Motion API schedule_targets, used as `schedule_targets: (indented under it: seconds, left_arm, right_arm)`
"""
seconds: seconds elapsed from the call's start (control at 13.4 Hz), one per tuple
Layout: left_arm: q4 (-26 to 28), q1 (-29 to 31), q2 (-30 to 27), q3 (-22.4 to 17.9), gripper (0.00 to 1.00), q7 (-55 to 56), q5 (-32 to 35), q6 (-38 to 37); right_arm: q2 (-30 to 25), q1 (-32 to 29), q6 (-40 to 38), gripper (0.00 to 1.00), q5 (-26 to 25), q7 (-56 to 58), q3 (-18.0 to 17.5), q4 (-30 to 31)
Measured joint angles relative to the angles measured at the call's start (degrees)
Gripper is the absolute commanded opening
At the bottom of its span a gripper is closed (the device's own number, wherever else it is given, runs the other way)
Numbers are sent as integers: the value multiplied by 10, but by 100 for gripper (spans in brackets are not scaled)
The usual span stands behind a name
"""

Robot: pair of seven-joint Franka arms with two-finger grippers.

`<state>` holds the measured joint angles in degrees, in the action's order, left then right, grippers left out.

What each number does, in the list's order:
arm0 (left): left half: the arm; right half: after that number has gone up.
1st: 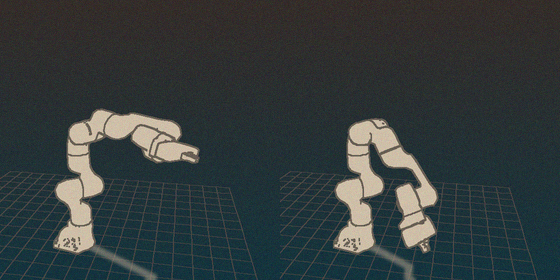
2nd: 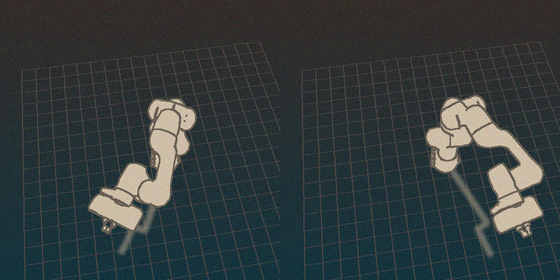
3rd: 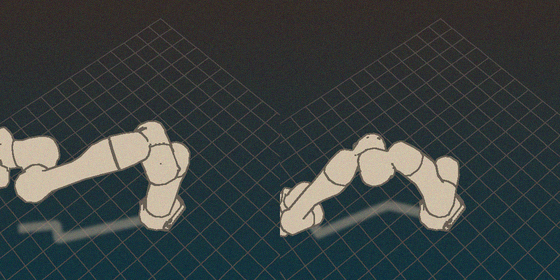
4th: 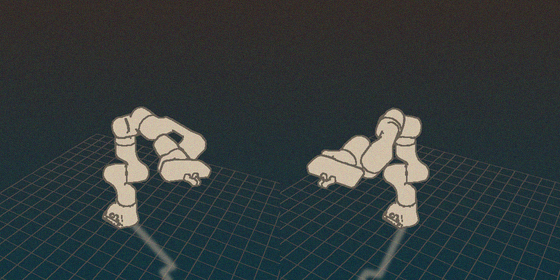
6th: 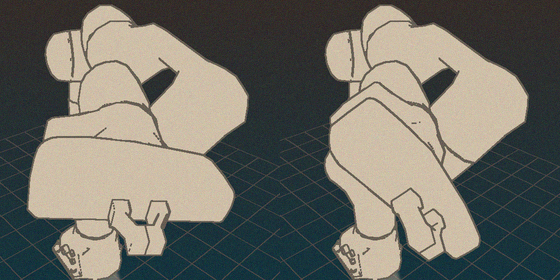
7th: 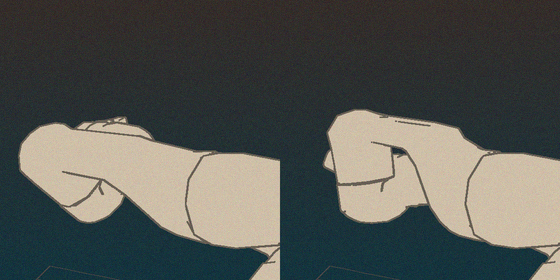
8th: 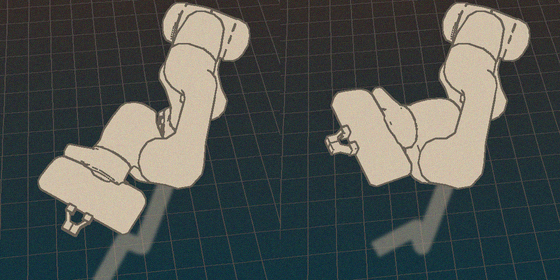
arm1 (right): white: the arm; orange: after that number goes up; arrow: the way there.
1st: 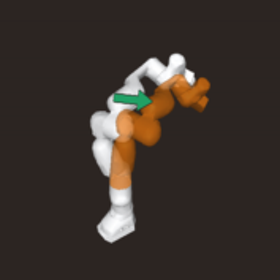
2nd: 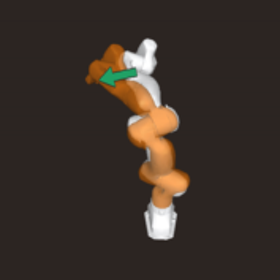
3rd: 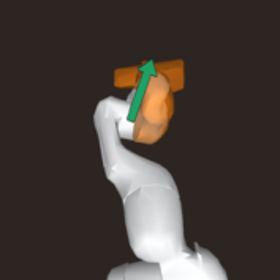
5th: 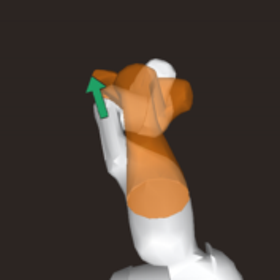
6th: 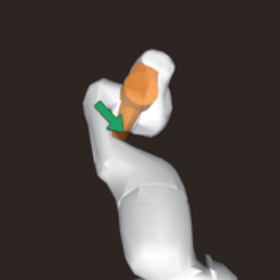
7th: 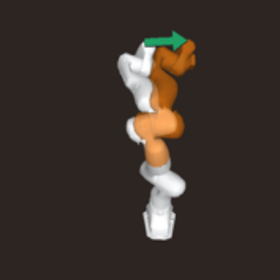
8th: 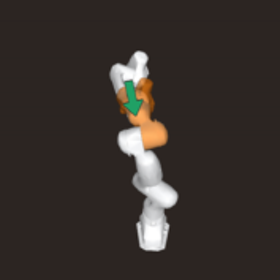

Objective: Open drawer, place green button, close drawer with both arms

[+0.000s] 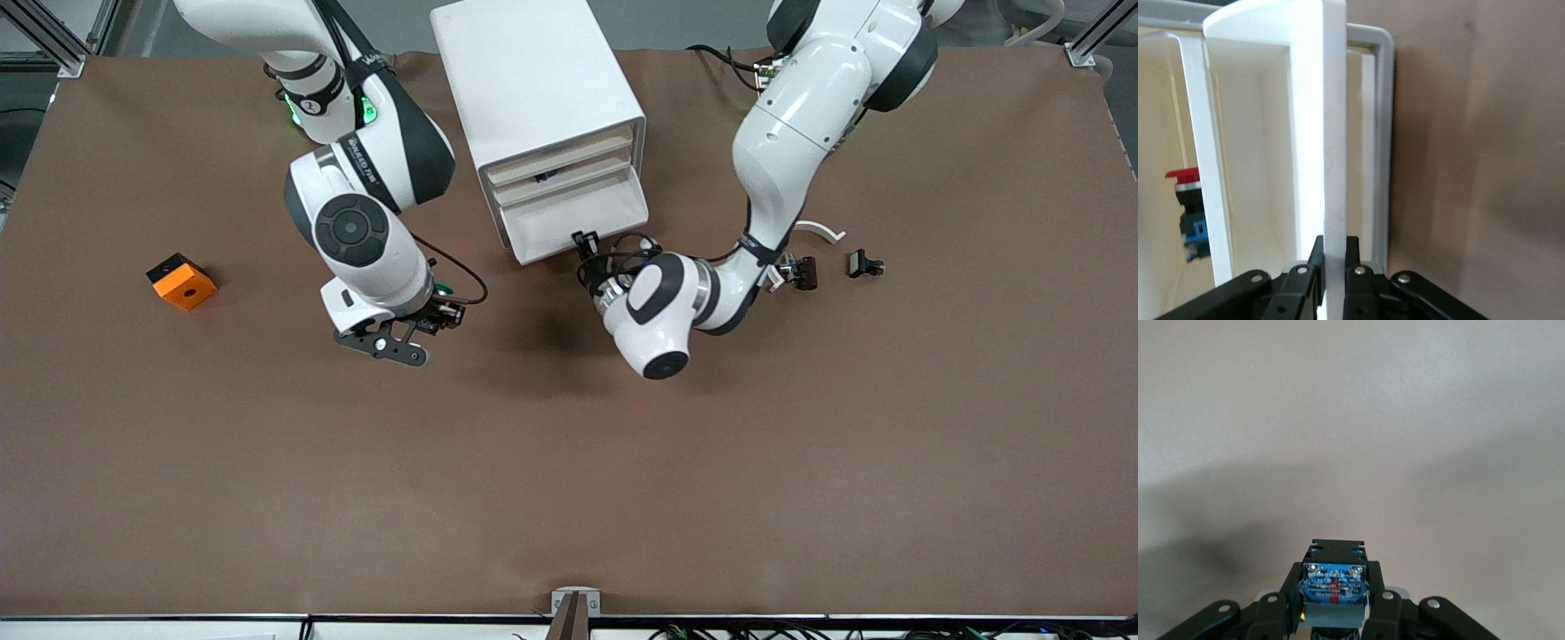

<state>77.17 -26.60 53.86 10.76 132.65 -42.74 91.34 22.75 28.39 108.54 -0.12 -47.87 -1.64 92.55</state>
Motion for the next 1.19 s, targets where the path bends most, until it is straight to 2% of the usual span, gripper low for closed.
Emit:
schedule_targets:
  seconds: [0.22, 0.3, 0.45, 0.52, 0.89, 1.04, 1.19]
  left_arm:
    - [-9, 21, 0, 0, 2, -6, 0, 19]
    - [-10, 25, 0, 0, 12, -7, 0, 24]
    - [-12, 32, 0, -1, 86, -16, 0, 29]
    - [-15, 36, 0, -2, 100, -21, 0, 40]
    - [-63, 73, -4, -6, 100, -37, 0, 55]
    - [-78, 79, -13, -30, 100, -76, 0, 55]
    - [-83, 82, -28, -62, 100, -126, 0, 55]
  right_arm:
    - [0, 46, -13, 19, 1, -90, -2, 0]
    - [0, 67, -18, 19, 1, -130, -3, -1]
    - [0, 113, -21, 18, 1, -209, -4, -1]
    - [0, 134, -21, 18, 1, -245, -5, -1]
    - [4, 190, -3, 19, 1, -395, -5, 0]
    - [10, 198, 17, 19, 5, -438, -5, 1]
    - [14, 200, 39, 18, 34, -464, -5, 1]
